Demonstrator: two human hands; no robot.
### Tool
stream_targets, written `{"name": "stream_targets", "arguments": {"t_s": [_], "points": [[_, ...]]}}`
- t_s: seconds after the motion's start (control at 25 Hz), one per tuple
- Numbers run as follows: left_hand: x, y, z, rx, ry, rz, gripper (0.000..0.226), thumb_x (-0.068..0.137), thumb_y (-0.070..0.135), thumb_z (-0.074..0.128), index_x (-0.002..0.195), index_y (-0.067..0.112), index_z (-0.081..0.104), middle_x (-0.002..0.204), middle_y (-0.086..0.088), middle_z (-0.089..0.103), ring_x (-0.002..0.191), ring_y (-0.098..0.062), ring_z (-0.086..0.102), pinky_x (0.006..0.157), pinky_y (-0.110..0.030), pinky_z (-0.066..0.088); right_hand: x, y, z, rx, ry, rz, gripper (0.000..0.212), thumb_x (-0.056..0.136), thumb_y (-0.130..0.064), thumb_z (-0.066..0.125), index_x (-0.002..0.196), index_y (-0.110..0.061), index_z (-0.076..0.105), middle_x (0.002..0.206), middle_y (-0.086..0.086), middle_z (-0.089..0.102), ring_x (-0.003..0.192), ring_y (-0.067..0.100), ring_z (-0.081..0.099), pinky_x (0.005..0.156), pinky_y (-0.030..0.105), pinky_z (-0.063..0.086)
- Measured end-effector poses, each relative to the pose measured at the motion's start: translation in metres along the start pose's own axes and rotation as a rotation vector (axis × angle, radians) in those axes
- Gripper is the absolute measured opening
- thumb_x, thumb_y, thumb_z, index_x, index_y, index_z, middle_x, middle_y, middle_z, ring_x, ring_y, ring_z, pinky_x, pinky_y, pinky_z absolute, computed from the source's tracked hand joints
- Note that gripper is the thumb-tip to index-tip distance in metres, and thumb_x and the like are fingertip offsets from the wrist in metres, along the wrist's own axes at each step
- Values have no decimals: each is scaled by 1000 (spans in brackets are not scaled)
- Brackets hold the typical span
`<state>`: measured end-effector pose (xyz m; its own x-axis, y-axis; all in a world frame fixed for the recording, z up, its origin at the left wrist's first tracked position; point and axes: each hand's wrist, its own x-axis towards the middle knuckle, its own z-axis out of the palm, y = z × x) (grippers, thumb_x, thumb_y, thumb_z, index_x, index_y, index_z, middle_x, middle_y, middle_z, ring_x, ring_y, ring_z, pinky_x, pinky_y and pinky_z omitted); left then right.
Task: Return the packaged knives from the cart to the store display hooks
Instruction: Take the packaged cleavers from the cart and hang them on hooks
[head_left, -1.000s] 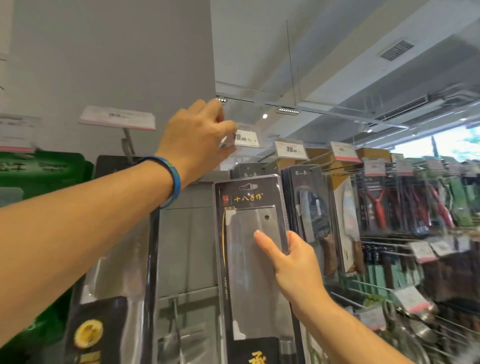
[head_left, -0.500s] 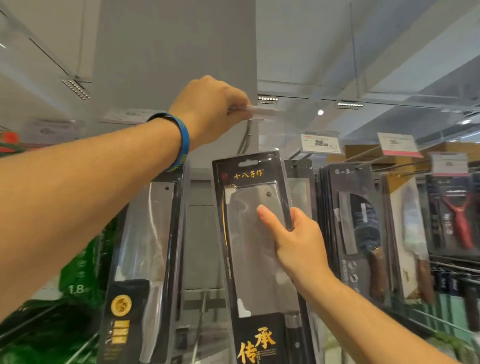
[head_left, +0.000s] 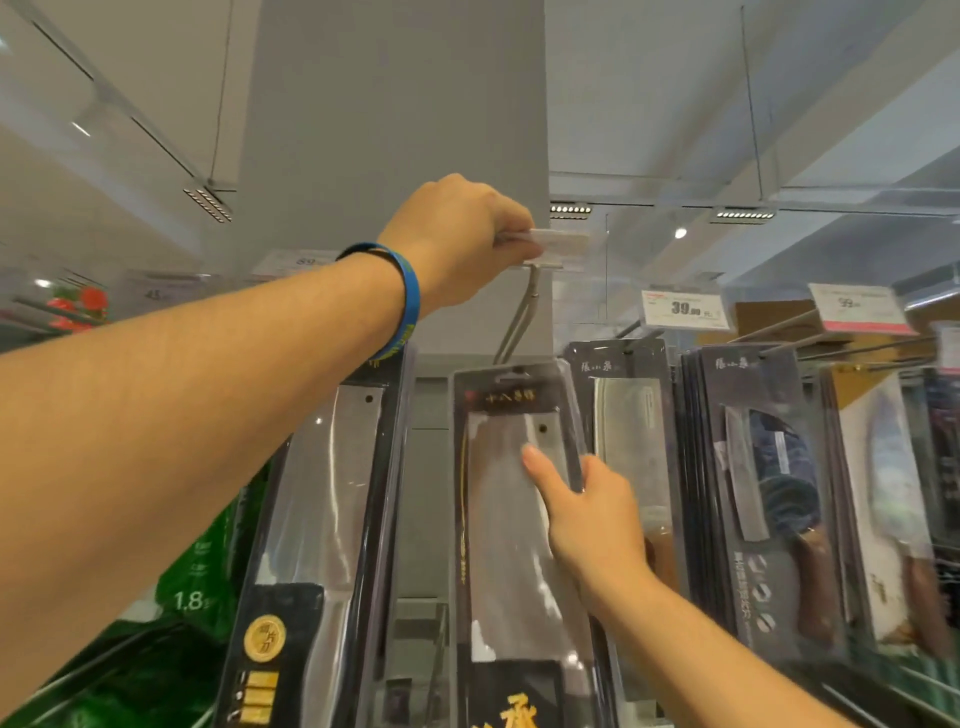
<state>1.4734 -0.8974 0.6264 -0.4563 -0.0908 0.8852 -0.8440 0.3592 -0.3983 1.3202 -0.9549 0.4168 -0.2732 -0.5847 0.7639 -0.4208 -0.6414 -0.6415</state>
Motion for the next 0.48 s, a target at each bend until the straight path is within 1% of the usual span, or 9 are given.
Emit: {"name": "stream_targets", "arguments": {"t_s": [0.08,0.12,0.24,0.32,0.48], "points": [[0,-2,2,-4,2,10,34,100,42,52,93,14,70,74,-3,61,73,-27,50,64,-29,33,-7,1,-1,35,37,-50,64,81,-68,63,72,-7,46,68,2,41,58,5,34,54,25,36],[0,-3,3,-7,1,15,34,100,42,52,92,14,70,75,-3,63,73,-26,51,65,-29,34,-7,-5,-4,50,67,-81,66,79,-69,63,69,-7,44,64,1,39,53,6,32,51,24,35],[2,-2,2,-27,4,19,33,100,42,52,89,15,68,71,2,57,73,-24,49,67,-28,34,3,-26,-12,92,161,-105,62,83,-66,68,64,-16,36,56,-9,32,46,5,30,47,20,33],[1,-2,1,-23,11,23,33,100,42,51,88,16,68,70,3,54,72,-23,48,67,-29,34,7,-33,-14,43,193,-113,60,86,-63,68,64,-19,33,56,-11,29,45,4,33,48,16,34],[-3,-2,3,-19,17,34,35,100,43,50,87,15,68,71,1,55,71,-24,49,66,-29,35,9,-29,-21,-13,227,-91,61,85,-68,64,67,-17,35,62,-5,31,50,6,29,48,23,29]]}}
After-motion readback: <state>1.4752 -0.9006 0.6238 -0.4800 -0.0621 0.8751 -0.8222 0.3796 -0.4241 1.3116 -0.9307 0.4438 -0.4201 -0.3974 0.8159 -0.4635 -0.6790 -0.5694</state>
